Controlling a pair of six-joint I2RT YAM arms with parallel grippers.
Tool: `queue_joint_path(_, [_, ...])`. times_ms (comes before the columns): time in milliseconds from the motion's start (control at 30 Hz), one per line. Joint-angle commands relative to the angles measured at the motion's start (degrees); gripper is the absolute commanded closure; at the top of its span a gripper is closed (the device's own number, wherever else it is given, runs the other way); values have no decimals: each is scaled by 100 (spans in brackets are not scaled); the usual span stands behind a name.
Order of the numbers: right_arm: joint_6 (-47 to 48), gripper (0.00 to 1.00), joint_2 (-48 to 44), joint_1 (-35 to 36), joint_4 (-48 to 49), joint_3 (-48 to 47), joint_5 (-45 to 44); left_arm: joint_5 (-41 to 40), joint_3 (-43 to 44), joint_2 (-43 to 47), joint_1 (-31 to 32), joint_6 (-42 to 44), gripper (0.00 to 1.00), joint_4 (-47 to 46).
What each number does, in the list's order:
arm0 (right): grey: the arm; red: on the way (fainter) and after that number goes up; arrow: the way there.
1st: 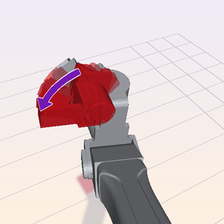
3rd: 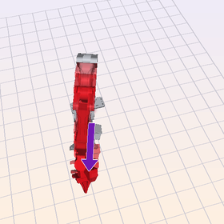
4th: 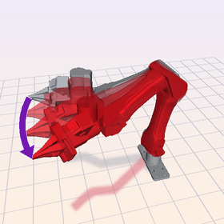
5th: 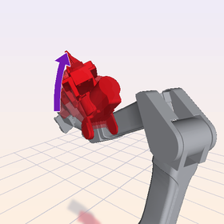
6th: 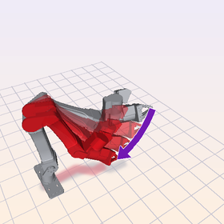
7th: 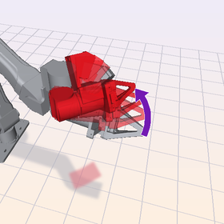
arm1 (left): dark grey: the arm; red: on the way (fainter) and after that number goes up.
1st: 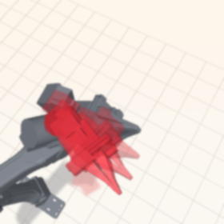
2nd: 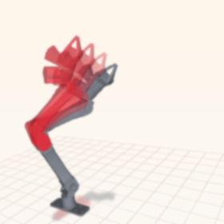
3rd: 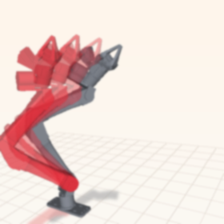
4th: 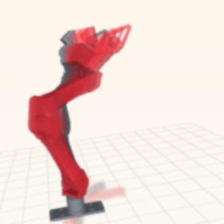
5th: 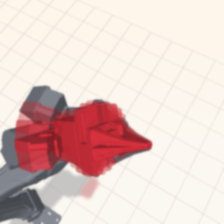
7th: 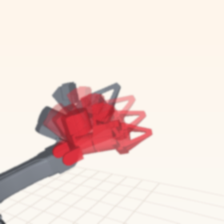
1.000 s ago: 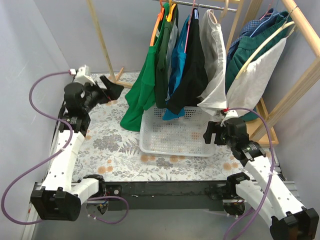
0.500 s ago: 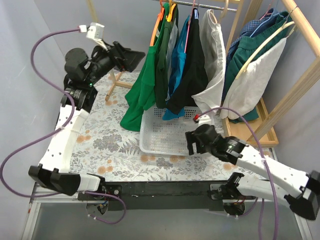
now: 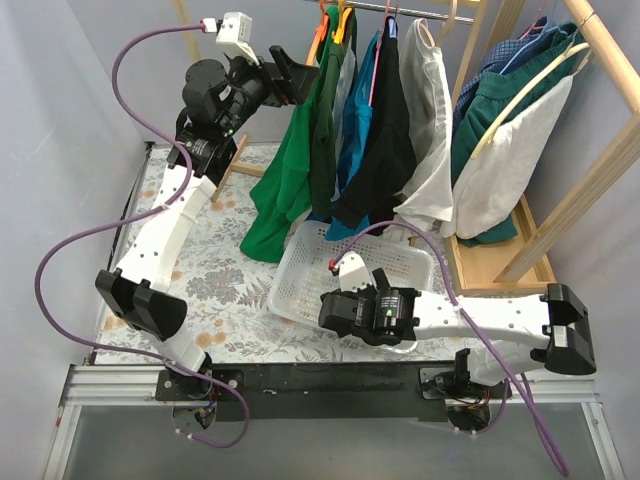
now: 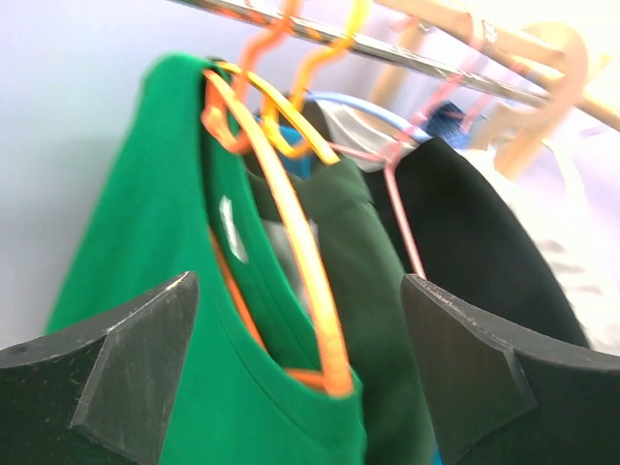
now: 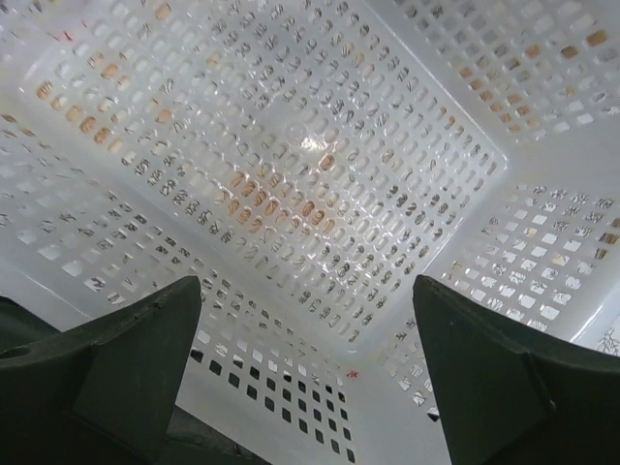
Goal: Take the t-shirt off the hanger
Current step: Pick up the hanger from the clothesline.
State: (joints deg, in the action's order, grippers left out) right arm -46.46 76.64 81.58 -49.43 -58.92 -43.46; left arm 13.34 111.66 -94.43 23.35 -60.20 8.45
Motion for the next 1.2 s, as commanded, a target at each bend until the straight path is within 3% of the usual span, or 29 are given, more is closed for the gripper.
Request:
queue_joint_path(0, [277, 2, -262, 16, 204, -366, -269, -587, 523, -188, 81, 316, 17, 236])
queue_joint_path(133, [409, 2, -711, -46, 592, -183, -75, -763, 638, -330, 143, 492, 25, 412])
queue_joint_path(333, [409, 2, -1195, -178, 698, 38, 13, -1008, 848, -506, 248, 826, 52, 684])
queue_joint_path(467, [365, 2, -1283, -248, 540, 47, -31, -1158, 1279, -760, 354, 1177, 55, 1105])
queue_joint_path(567, [252, 2, -1327, -309, 426, 47, -57, -1473, 1631, -892, 415, 1441, 65, 1369])
queue_joint_path(600, [190, 2, -1353, -344, 382, 47, -66, -1536, 1683, -927, 416, 1467, 70, 1396])
queue_joint_path(633, [85, 2, -1380, -371, 347, 47, -75, -1589, 1719, -928, 424, 1537, 83, 1414])
queue_joint_path(733, [-257, 2, -1494, -450, 118, 134, -127, -1721, 1912, -945, 442, 1582, 100, 1396])
queue_joint_path(900, [-881, 2, -1985, -661, -478, 556, -241, -1809, 2474, -963, 442, 1635, 100, 1379])
queue_joint_path(1167, [-1410, 2, -3110, -1240, -787, 1479, -215, -1774, 2291, -358, 442, 1617, 100, 1063])
